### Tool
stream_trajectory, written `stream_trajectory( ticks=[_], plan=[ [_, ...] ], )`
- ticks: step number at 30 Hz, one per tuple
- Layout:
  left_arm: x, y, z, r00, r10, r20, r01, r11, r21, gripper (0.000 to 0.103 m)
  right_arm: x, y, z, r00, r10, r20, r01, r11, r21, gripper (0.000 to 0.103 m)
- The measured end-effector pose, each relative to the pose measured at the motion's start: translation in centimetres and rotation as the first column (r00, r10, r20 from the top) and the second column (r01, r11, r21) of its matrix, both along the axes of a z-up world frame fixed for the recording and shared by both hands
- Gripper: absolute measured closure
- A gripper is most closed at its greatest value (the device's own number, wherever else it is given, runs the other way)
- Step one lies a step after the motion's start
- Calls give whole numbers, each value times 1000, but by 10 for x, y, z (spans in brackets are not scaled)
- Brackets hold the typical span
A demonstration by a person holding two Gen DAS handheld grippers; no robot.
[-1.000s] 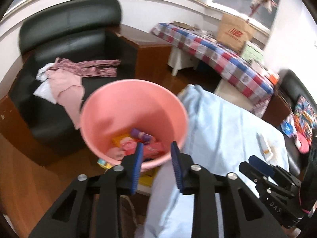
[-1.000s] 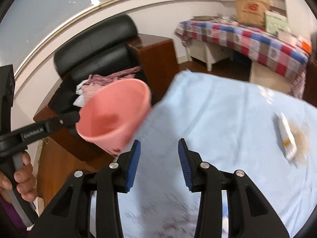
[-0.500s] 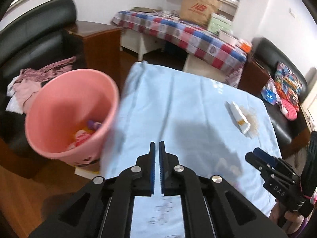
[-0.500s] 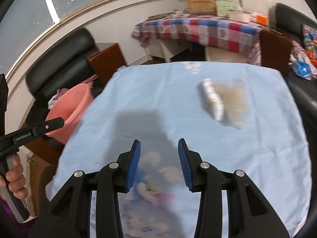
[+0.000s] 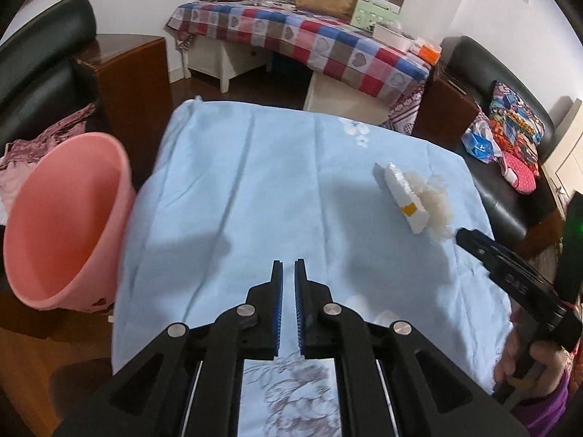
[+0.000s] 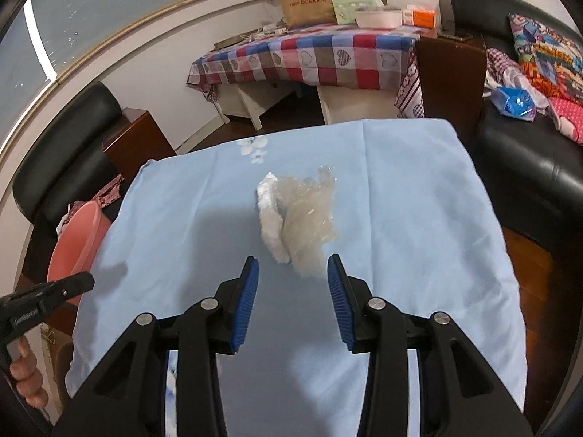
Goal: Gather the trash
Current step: 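Grasp the white foam strip with the left tool while the right tool grasps the bubble wrap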
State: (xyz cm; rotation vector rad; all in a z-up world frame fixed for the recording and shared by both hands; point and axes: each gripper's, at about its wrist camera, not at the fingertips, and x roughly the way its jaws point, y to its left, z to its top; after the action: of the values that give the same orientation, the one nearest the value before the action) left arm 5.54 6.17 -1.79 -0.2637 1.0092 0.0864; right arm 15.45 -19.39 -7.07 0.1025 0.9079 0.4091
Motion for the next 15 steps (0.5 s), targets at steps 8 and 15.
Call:
stream_trajectory(
  ticks=[8, 15],
  plan=[
    [35, -32, 7, 998, -71, -2, 70, 997, -28, 92, 31, 5, -13, 999, -34, -28, 35, 999, 21, 63],
    [71, -63, -2, 993, -111, -30, 107, 988, -108, 74, 42, 2, -30, 997, -23, -74, 27, 998, 50, 64]
  ],
)
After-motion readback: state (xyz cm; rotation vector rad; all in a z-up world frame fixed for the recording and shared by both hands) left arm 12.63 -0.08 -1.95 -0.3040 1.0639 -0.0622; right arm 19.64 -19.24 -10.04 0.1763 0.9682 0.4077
